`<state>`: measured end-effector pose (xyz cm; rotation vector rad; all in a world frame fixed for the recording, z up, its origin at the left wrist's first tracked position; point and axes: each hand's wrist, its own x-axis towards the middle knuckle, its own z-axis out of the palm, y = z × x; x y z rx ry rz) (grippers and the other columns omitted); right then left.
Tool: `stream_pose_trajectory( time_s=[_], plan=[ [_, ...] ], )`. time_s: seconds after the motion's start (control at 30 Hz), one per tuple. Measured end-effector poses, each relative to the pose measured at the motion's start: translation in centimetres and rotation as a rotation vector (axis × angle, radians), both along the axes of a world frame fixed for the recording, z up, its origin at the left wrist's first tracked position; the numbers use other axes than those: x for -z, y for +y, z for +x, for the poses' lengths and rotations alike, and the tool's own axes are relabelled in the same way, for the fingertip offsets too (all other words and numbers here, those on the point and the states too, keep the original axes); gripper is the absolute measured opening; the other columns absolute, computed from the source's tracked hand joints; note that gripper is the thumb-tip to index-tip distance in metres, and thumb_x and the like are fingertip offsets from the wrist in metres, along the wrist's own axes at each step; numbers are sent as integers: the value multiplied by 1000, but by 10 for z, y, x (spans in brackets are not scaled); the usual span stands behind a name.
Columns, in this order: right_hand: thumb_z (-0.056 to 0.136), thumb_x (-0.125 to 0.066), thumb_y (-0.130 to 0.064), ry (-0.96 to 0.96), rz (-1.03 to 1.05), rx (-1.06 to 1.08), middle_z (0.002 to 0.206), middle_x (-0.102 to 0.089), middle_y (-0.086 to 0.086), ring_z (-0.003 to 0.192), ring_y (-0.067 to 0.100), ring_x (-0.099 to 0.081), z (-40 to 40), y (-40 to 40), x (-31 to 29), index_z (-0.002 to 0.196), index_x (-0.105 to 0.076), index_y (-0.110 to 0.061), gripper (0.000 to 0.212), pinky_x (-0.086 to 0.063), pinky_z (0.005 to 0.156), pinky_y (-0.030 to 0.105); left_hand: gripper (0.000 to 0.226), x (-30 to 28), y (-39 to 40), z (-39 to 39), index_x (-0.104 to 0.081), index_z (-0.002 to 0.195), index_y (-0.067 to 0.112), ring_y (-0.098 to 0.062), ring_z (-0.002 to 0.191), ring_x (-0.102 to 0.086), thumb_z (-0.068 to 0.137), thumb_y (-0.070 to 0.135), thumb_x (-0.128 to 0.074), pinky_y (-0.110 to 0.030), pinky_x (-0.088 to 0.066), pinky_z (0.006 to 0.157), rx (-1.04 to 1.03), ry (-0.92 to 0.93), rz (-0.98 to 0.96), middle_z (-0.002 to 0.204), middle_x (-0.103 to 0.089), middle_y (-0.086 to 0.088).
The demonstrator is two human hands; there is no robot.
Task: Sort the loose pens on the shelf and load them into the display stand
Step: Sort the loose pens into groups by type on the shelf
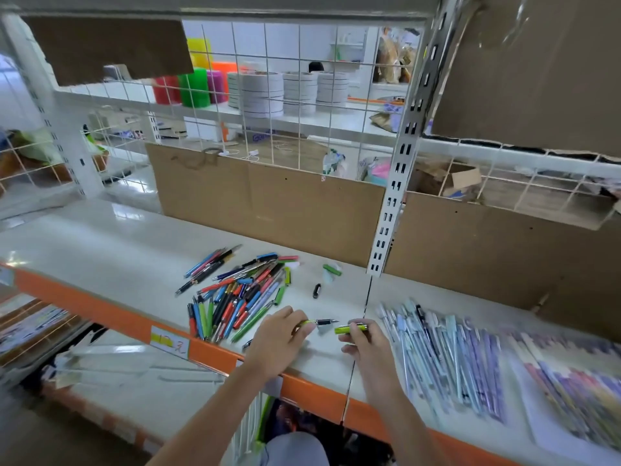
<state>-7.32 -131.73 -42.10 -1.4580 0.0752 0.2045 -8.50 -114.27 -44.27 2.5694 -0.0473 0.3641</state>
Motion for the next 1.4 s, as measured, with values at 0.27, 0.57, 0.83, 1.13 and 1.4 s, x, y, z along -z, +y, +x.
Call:
stream_pose_trajectory(
  time_s=[0.27, 0.57, 0.83, 1.13, 1.4],
  plan=[
    [97, -49, -13, 48, 107, 1, 83, -61, 5, 73, 16, -61, 1, -5, 0, 94, -58, -10, 10, -44, 63, 27, 32, 3, 2, -4, -59, 94, 19, -15, 80, -52, 95, 46, -43, -25, -35, 72, 104, 33, 27, 86, -55, 6],
    [95, -52, -9, 4, 56, -27, 81, -62, 4, 71, 12, -61, -1, -7, 0, 93, -62, -9, 10, -46, 63, 23, 27, 3, 1, -5, -57, 94, 15, -13, 76, -48, 98, 36, -42, -24, -31, 68, 106, 26, 27, 82, -48, 11],
    [90, -58, -3, -41, -60, -124, 76, -71, 6, 69, 12, -69, 2, 3, 2, 89, -66, -7, 9, -48, 58, 17, 20, 2, 2, -3, -61, 96, 10, -13, 74, -49, 97, 24, -47, -26, -38, 66, 131, 18, -64, 86, -60, -1],
    [92, -57, -7, 164, 218, 12, 61, -60, 7, 57, 14, -52, 6, 35, -6, 80, -62, 0, 15, -43, 50, 18, 30, 0, 3, -5, -65, 93, 11, -9, 69, -46, 94, 33, -46, -21, -33, 62, 63, -138, -139, 76, -54, 5],
    [95, -51, -30, -179, -388, -44, 64, -48, 2, 60, 17, -48, 35, 36, -34, 66, -45, -14, 35, -38, 52, 21, 42, -9, 0, -13, -67, 91, 11, -15, 80, -52, 97, 37, -34, -29, -39, 72, -8, -69, -188, 82, -58, -3]
  ],
)
